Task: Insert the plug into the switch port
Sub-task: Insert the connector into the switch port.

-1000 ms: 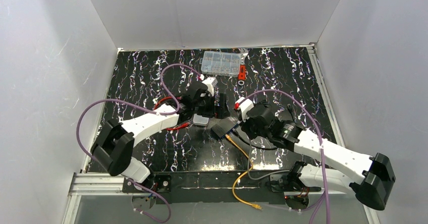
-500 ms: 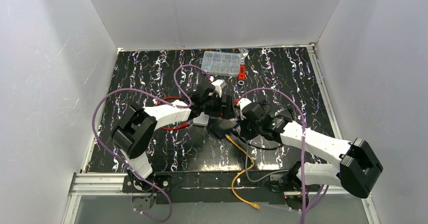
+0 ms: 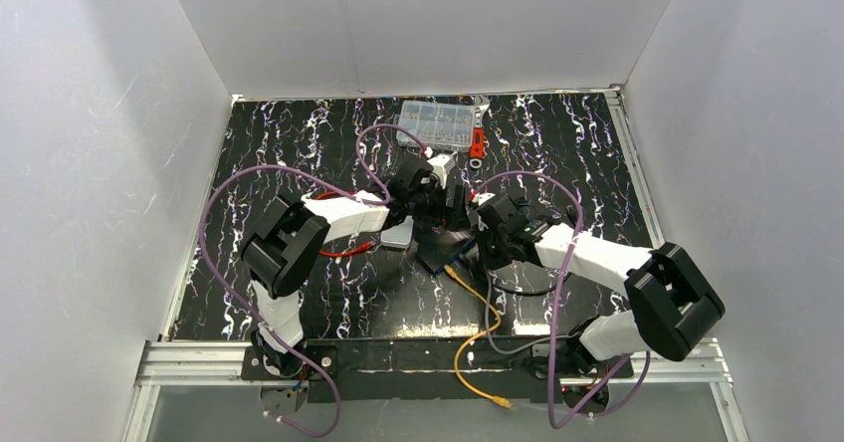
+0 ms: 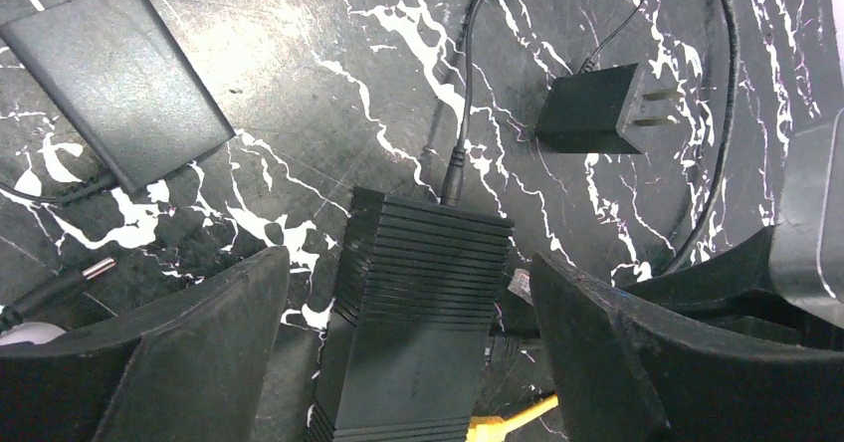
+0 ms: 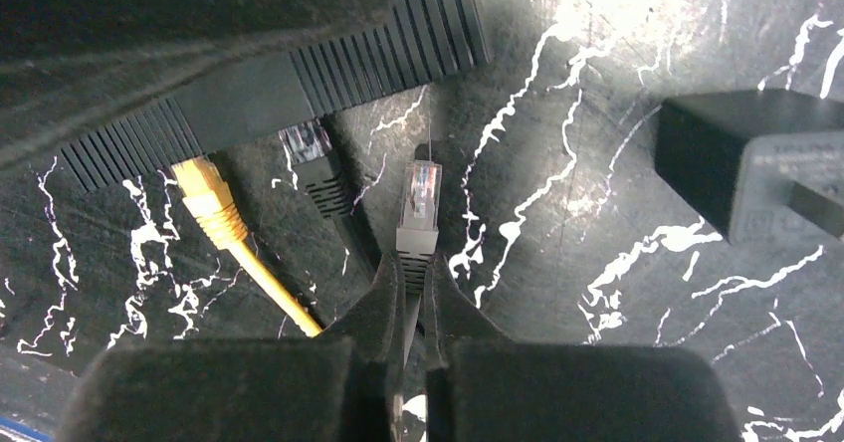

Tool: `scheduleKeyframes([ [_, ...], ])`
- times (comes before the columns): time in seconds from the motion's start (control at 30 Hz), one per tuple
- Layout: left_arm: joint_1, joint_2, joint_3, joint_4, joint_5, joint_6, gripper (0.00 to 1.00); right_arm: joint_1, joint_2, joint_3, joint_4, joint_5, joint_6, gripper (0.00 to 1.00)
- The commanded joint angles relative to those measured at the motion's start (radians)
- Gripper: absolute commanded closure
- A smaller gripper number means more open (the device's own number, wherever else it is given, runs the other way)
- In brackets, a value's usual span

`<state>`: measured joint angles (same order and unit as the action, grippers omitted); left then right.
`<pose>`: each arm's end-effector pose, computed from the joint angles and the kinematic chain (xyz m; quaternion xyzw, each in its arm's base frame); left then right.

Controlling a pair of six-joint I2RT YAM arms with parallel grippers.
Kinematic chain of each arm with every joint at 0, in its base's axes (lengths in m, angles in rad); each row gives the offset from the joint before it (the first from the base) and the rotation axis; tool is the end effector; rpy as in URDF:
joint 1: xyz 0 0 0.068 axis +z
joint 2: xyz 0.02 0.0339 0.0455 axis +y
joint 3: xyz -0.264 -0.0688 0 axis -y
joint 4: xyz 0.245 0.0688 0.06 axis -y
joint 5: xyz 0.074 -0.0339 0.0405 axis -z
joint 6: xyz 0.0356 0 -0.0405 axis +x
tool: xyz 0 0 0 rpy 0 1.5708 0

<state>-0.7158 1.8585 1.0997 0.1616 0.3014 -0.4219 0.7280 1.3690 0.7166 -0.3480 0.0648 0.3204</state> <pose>0.2974 -0.2726 0.1809 0.1974 0.8541 -0.3609 0.3182 0.1936 0.1695 0.1789 -0.1852 0.9411 0.1138 0.2590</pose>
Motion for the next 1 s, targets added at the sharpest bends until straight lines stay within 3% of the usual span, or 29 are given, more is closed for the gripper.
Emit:
scheduleKeyframes([
  [0.0,0.004,0.014,0.019,0.008,0.033,0.028,0.14,-0.001,0.032,0.025,0.075,-0.026,-0.027,0.99],
  [0.57,0.005,-0.147,-0.213,-0.024,-0.033,-0.046,0.26,0.058,0.093,-0.009,0.183,-0.204,-0.087,0.99],
  [0.97,0.004,-0.429,-0.463,-0.057,-0.045,-0.107,0.29,0.152,0.017,-0.078,0.184,-0.197,-0.082,0.99],
])
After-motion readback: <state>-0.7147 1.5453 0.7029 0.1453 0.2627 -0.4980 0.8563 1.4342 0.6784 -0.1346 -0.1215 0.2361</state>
